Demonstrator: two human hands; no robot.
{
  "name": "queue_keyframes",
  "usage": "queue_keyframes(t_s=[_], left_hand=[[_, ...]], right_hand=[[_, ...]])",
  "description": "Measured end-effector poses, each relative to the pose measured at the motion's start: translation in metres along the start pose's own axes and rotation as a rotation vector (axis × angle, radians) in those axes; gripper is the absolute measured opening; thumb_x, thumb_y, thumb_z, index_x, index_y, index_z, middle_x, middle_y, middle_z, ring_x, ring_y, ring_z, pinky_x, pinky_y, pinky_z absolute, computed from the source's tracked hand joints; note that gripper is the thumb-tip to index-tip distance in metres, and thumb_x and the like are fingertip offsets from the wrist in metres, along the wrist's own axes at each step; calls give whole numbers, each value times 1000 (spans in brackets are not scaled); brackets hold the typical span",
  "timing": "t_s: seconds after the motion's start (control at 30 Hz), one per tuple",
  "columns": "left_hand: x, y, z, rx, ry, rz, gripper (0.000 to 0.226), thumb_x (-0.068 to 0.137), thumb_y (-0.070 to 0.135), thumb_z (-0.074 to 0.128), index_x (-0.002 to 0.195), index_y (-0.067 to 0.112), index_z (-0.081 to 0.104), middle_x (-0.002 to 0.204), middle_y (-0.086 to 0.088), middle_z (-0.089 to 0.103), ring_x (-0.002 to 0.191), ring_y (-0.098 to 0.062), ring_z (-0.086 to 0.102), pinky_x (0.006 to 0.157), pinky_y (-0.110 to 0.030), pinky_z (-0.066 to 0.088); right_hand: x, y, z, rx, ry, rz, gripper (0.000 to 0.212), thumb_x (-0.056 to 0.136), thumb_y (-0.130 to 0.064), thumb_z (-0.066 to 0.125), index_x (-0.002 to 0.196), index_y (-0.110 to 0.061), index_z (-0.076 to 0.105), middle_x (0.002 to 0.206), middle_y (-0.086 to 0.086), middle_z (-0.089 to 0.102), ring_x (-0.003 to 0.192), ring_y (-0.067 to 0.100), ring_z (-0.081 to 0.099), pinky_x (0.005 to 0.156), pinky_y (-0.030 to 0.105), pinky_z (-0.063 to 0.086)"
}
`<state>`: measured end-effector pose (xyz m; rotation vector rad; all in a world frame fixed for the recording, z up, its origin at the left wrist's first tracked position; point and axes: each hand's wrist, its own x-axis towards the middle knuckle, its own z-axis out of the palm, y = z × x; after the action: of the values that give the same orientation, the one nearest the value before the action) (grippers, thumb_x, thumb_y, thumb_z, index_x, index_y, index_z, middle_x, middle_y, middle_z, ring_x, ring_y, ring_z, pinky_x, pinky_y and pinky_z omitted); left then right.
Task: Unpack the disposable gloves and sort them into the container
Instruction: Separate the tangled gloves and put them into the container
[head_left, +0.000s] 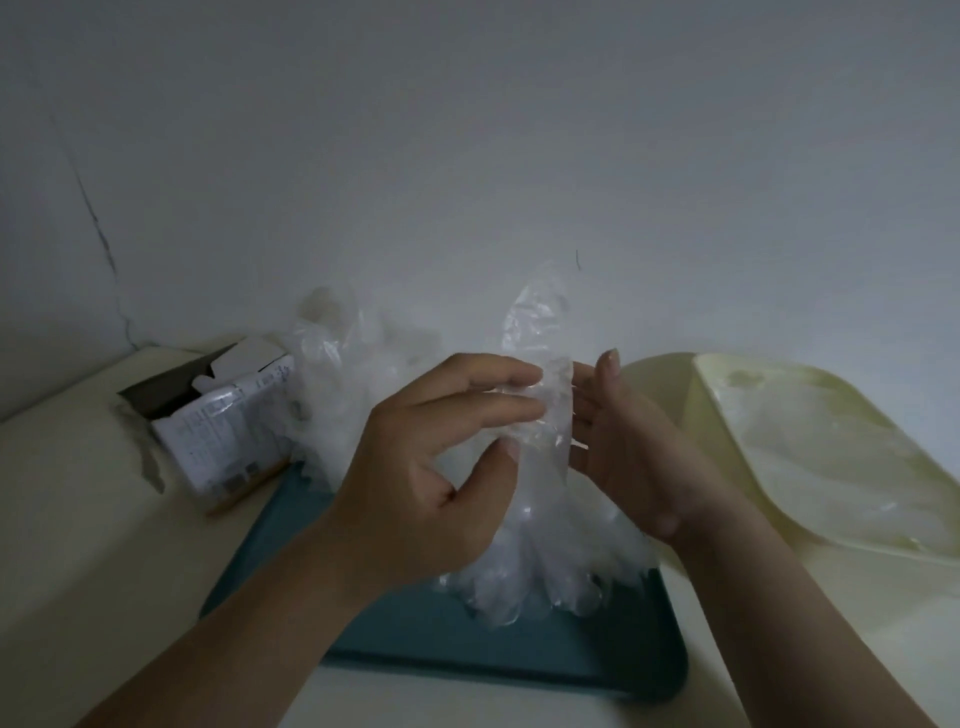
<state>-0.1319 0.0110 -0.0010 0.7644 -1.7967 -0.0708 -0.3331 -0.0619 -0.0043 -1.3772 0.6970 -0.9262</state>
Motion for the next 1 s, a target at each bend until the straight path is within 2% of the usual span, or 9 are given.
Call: queue_keyframes(t_s=[0.17, 0.27, 0.37, 0.53, 0.63, 0.7, 0.8, 0.9, 1.0], left_hand=[[2, 1, -6, -215, 25, -145, 25, 89, -6, 63, 106, 5, 79, 112, -2, 78, 113, -24, 72, 96, -30, 55], [6, 5, -10, -324, 42, -309, 19, 94, 3, 63, 101, 9, 80, 103, -1, 80, 107, -23, 74, 91, -27, 57], [10, 0, -11, -279, 89, -516, 8, 91, 15, 80, 98, 19, 80, 92, 5, 79, 90, -13, 75, 82, -23, 59], [9, -21, -14, -341, -138, -865, 75, 62, 42, 99, 128, 45, 63, 113, 16, 70, 100, -11, 71, 87, -32, 61], [8, -22, -10, -487, -276, -918, 75, 59, 39, 100, 127, 34, 68, 113, 2, 75, 110, -15, 72, 101, -38, 57], [7, -20, -8, -568, -275, -949, 49, 63, 29, 100, 108, 26, 79, 103, -12, 76, 99, -20, 73, 99, -38, 56], [7, -19, -10, -639, -194, -967, 16, 66, 26, 88, 80, 24, 81, 81, -3, 73, 76, -17, 65, 77, -33, 56], [8, -23, -14, -676, -190, -965, 8, 69, 21, 83, 77, 24, 81, 75, 1, 69, 66, -13, 61, 77, -40, 58], [9, -24, -16, -812, -205, -924, 11, 74, 14, 87, 78, 20, 79, 80, -6, 70, 72, -18, 68, 69, -39, 62]], right_hand=[[-1, 1, -4, 170, -108, 24, 76, 93, -54, 66, 146, -2, 51, 147, 25, 54, 138, 46, 49, 118, 67, 31], [-2, -1, -5, 248, -68, -3, 41, 95, -24, 68, 128, 1, 65, 124, 21, 67, 113, 36, 65, 101, 52, 51], [-3, -2, -6, 294, -80, -1, 29, 91, -12, 73, 112, 6, 66, 101, 19, 66, 91, 31, 66, 82, 43, 61], [-5, -8, -2, 129, -72, -32, 23, 83, 2, 74, 102, 9, 62, 86, 15, 68, 70, 22, 64, 60, 33, 54], [-6, -9, 4, 60, -145, -32, 29, 82, 8, 71, 98, 23, 52, 79, 20, 64, 60, 19, 59, 54, 26, 48], [-5, -10, 8, -11, -121, -22, 24, 81, 6, 72, 91, 17, 53, 76, 25, 58, 56, 19, 55, 50, 25, 47], [-2, -8, 2, -65, 146, -39, 25, 76, -9, 81, 85, 2, 61, 72, 15, 61, 51, 21, 48, 43, 26, 39], [1, -5, -11, -80, 426, -90, 39, 87, -25, 78, 102, 8, 65, 78, 12, 70, 65, 31, 51, 60, 36, 46], [-3, -11, -11, 54, 247, 119, 58, 92, -57, 64, 115, -4, 70, 98, 13, 74, 83, 33, 67, 81, 41, 55]])
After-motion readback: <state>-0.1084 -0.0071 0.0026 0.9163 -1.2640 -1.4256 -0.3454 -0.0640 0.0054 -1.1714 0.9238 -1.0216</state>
